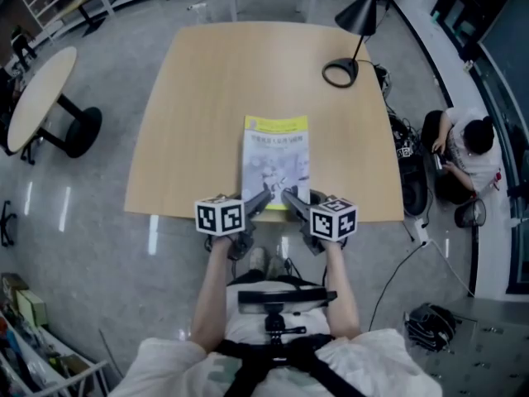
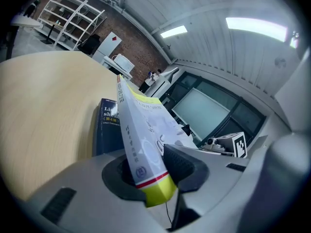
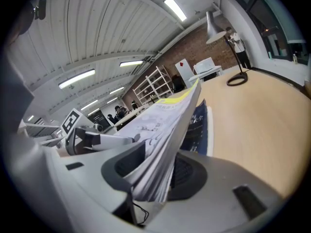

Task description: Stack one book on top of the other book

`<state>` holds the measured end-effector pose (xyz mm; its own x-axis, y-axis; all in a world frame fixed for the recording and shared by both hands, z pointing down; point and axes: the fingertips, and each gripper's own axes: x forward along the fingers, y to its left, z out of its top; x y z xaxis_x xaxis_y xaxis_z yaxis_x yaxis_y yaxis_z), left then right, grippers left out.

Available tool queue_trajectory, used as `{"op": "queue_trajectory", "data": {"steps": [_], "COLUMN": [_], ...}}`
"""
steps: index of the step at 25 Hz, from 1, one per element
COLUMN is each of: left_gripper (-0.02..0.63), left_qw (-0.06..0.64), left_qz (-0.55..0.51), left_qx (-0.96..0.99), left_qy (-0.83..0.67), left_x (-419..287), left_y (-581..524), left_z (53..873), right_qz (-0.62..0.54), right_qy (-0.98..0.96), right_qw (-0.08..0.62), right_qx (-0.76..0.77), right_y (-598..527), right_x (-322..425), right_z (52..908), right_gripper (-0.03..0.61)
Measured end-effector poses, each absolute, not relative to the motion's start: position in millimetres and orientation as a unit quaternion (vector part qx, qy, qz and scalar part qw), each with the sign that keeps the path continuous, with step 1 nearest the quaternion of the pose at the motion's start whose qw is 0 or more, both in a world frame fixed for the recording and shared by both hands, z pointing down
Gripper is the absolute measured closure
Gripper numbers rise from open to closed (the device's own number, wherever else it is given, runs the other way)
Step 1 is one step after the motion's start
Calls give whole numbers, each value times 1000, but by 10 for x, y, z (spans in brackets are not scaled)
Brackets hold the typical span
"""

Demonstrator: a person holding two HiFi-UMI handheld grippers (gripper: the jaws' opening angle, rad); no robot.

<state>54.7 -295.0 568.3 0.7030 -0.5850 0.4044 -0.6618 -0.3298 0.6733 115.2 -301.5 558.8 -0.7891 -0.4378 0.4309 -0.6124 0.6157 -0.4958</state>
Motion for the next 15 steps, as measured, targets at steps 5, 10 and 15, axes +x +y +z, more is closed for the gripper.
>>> {"op": "queue_trajectory", "data": {"steps": [5, 10, 15], "left_gripper": [506, 506, 506], "left_qw": [457, 476, 485], "left_qz": [40, 45, 59], "left_qx": [801, 790, 784], "left_qy": [-384, -384, -383], "left_x": [657, 636, 669], "left_y": [-3015, -3040, -3016], "left_z": [5881, 6032, 6187], "right_qz": [349, 358, 370], "right_qy": [-878, -870, -861], "right_qw": [149, 164, 180], "right_qx": [294, 297, 300], "right_y": [-3092, -3128, -3109], "right_x": [1258, 1241, 1271], "right_z": [5779, 5923, 6090], "right_gripper": [446, 446, 445]}}
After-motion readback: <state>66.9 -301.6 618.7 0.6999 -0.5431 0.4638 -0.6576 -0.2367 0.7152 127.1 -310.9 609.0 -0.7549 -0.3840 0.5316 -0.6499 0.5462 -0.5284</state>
